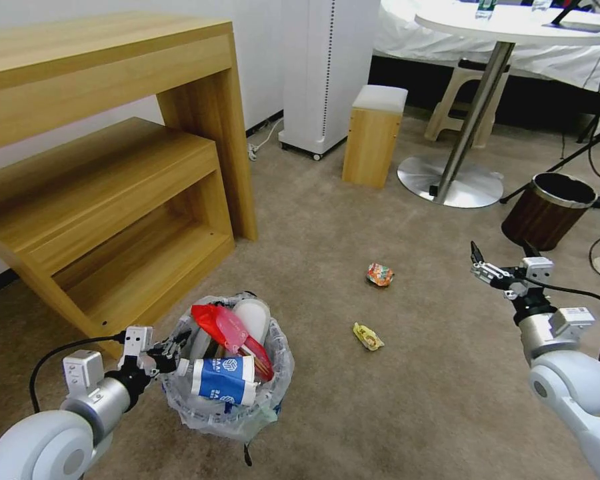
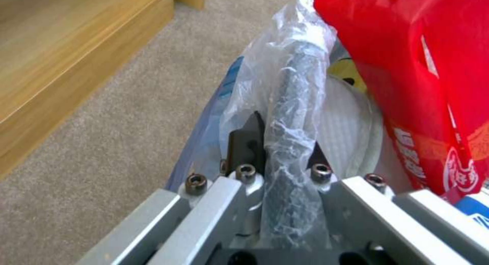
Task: Pick up the trash bin and place the garbage on the floor into it.
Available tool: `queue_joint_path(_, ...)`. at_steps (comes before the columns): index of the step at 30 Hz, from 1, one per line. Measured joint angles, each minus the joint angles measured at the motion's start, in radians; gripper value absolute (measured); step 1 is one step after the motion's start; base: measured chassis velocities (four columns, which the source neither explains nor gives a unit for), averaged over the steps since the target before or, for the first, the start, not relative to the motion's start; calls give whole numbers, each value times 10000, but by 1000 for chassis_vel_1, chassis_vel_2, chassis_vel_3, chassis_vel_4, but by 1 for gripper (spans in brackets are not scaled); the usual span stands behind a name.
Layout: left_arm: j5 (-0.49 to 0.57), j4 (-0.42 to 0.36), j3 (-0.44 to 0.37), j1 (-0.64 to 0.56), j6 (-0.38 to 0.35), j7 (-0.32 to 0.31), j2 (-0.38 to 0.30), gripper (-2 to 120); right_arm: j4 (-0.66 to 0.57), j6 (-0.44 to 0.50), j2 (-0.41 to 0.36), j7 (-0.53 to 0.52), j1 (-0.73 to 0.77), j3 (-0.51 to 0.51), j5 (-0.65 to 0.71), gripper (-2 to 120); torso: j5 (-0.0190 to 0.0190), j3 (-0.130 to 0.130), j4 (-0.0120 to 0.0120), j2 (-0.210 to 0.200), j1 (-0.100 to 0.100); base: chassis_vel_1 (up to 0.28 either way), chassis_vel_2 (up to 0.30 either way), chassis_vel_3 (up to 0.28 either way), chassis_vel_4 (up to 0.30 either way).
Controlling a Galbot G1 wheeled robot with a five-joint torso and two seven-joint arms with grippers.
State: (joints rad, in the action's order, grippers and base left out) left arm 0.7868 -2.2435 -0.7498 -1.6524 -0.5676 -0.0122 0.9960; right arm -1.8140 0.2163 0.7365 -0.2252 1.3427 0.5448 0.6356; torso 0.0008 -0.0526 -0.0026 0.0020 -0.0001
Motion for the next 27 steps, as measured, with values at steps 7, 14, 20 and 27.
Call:
queue_joint_path(7,9,-41,-13,-26,40,-10,8,3,1,20,-8,13,5,49,28,100,0,0,2,0,0,0,0,0,0)
queue_joint_path(14,13,-44,5,2,56,-27,46,3,8,18,-11,13,61,108,56,100,0,0,2,0,0,0,0,0,0)
queue_joint_path(20,-6,-36,46,48,72,-37,110,3,45,-52,42,30,94,176,52,100,0,0,2,0,0,0,0,0,0)
queue_joint_path(27,-18,-24,47,52,72,-42,119,3,90,-49,71,81,101,173,20,100,0,1,1,0,-1,-23,21,19,-25)
